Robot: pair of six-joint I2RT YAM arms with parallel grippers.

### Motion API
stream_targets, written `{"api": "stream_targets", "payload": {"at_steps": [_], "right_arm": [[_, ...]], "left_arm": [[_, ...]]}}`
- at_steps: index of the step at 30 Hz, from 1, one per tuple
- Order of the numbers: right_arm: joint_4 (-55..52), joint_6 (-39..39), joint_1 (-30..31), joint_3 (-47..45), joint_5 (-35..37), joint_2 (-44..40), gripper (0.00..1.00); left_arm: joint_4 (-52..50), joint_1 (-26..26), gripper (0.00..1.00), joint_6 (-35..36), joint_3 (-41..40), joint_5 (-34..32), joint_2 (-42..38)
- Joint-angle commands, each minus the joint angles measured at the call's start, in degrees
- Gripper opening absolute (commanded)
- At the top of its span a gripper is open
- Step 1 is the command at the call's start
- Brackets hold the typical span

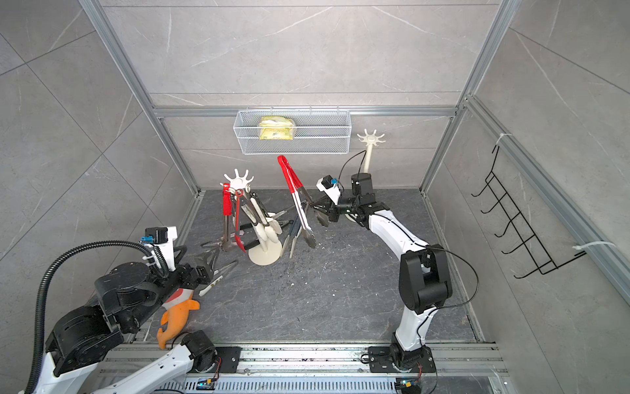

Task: Hang food tongs on kitchen utensil racks
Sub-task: Hang the food tongs on the rack.

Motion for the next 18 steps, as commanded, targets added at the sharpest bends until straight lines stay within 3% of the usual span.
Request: {"api": "stream_targets", "payload": {"at_steps": [1, 18], "right_arm": [[-1.32, -2.71, 0.82, 2.59, -4.75, -2.52, 0.0], [-11.97, -9.87, 5.09, 10.37, -5.83, 1.23, 0.0]], "left_arm": [[3.14, -0.2, 0.99, 0.12, -0.04, 1.01, 0.96], [2.79, -0.17, 0.99, -0.34, -0.52, 1.58, 0.63]]}}
